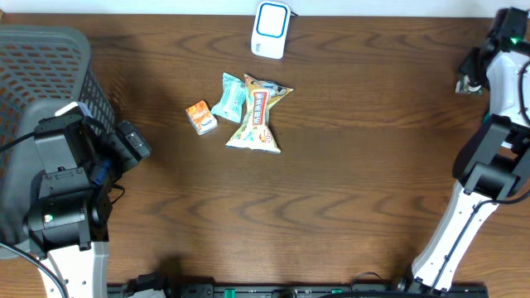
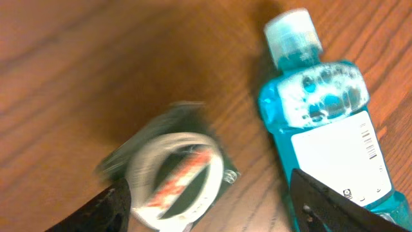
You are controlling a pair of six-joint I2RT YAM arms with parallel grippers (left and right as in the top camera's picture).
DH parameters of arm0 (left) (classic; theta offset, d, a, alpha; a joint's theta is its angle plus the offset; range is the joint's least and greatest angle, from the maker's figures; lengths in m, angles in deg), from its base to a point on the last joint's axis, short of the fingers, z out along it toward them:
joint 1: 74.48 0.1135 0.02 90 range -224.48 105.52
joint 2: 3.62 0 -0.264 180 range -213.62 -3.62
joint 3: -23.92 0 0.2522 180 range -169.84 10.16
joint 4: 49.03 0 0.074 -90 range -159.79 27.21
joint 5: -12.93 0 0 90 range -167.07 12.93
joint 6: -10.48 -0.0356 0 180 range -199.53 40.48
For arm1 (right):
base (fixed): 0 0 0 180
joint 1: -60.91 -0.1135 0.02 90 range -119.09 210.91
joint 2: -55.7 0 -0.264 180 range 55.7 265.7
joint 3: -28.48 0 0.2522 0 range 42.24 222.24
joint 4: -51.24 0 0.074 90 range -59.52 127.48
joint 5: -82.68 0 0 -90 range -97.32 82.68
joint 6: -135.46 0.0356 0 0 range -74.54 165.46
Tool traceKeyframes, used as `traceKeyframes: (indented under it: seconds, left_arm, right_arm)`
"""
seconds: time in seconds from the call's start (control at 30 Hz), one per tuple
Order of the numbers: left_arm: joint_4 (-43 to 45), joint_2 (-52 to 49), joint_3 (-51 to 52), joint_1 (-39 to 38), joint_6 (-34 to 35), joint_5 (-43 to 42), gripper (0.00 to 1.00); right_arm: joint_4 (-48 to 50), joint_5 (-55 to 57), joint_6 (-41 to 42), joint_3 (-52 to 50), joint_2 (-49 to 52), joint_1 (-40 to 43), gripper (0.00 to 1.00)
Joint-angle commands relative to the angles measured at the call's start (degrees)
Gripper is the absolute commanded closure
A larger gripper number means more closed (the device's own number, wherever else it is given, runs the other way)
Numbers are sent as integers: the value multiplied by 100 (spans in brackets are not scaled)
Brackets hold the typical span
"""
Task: Scan the item barcode
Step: 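Carry the tin right and set it down beside the Listerine bottle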
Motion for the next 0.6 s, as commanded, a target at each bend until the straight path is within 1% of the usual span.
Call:
traceKeyframes:
  seconds: [0.0, 0.1, 0.23, 0.37, 0.47, 0.53, 0.57]
  left_arm:
    - [-4, -9, -31, 35, 50, 70, 2]
    - [-4, -9, -31, 35, 50, 70, 2]
    - [-4, -9, -31, 35, 50, 70, 2]
    - [-4, -9, -31, 35, 50, 70, 2]
    - [-4, -9, -31, 35, 50, 70, 2]
    - [-4, -9, -31, 35, 50, 70, 2]
    - [-4, -9, -31, 35, 50, 70, 2]
  right_arm:
    - [37, -223, 9, -146, -107, 55, 22]
    - [28, -225, -105, -164, -107, 59, 21]
    - [-28, -223, -251, -125, -203, 11, 14]
    - [-170, -380, -249, -125, -568, 9, 12]
    - [-219, -1025, -247, -125, -949, -17, 12]
    - [-262, -1880, -249, -125, -1233, -59, 12]
    - [-297, -2546, -249, -125, -1388, -101, 11]
